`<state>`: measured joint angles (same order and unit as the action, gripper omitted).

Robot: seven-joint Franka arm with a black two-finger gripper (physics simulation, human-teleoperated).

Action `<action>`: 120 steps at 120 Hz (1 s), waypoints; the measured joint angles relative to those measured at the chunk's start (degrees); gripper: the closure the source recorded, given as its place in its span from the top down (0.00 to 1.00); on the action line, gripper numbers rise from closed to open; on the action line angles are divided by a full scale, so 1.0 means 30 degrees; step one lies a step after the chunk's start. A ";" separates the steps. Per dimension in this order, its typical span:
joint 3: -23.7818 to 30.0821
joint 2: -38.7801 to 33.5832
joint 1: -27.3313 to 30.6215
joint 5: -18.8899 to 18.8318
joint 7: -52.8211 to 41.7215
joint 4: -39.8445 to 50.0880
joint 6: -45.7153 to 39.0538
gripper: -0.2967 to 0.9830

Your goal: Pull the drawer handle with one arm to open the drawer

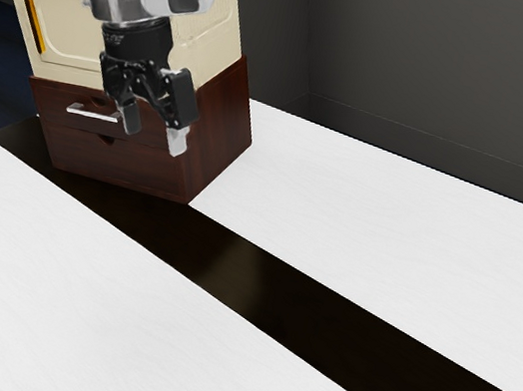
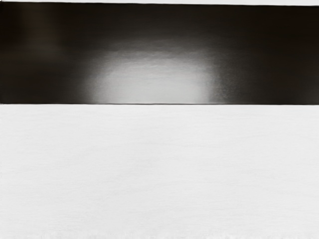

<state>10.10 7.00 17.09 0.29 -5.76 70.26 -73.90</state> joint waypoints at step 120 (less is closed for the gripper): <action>0.2449 -0.1130 1.1507 0.1173 -2.6547 0.5292 -0.6630 0.77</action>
<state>17.45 3.61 51.61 3.81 -85.40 86.14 -93.79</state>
